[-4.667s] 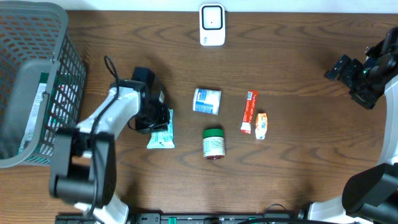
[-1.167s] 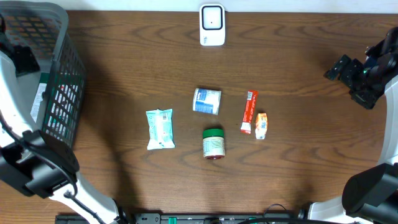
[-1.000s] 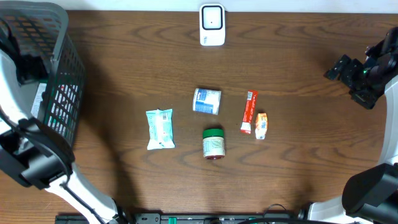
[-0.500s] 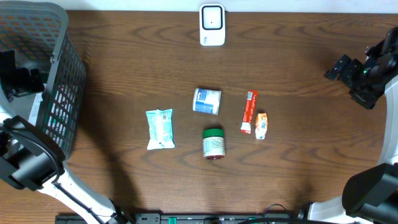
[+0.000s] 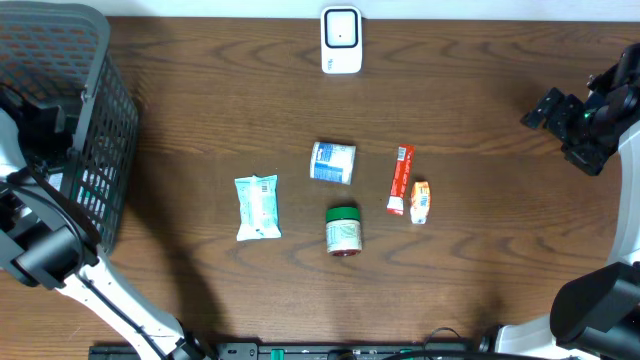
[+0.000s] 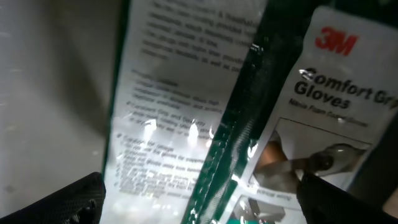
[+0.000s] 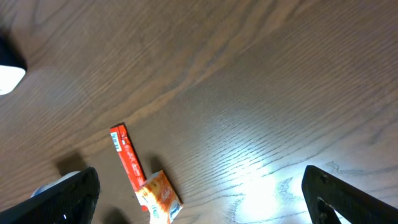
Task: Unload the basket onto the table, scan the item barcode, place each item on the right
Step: 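Grasp the green 3M Comfort Grip gloves pack in the basket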
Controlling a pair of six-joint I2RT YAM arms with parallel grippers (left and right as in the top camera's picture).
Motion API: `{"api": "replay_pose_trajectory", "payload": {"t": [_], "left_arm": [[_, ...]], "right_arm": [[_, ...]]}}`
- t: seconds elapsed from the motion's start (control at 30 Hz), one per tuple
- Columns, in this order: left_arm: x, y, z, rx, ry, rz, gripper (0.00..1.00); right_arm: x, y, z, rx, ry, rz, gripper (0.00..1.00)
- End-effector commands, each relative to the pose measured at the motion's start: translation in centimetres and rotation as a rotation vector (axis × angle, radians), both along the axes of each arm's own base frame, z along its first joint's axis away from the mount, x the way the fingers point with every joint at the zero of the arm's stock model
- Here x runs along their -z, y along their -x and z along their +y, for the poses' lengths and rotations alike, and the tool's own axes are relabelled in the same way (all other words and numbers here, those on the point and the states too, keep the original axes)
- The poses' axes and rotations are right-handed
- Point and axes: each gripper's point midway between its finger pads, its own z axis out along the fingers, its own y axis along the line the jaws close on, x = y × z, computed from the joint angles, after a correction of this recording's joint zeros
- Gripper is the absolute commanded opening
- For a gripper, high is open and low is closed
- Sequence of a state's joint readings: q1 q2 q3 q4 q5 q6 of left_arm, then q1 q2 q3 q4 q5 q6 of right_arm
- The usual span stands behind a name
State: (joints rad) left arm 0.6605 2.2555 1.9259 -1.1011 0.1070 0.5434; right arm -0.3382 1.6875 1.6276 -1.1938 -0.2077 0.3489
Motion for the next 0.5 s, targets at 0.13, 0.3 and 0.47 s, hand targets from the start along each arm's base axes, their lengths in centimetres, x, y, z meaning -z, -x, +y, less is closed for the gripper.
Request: {"api": "replay_pose_trajectory", "payload": {"t": [0.13,0.3,0.47], "left_arm": [[3.5,0.5,-0.6,0.075,0.057,0.054,0.98],[6.5,1.2,-1.2,0.07,0.107,0.112,0.98],[6.9,1.4,-1.2,0.067,0.115,0.121,0.98]], "right_arm": [[-1.3,-0.1,-0.1,0.011,0.009,-0.033,0.99],[-1.3,-0.1,-0.1,0.01,0.009,-0.033,0.99],[-1.3,-0.1,-0.1,0.011,0.009,-0.032,0.99]]}}
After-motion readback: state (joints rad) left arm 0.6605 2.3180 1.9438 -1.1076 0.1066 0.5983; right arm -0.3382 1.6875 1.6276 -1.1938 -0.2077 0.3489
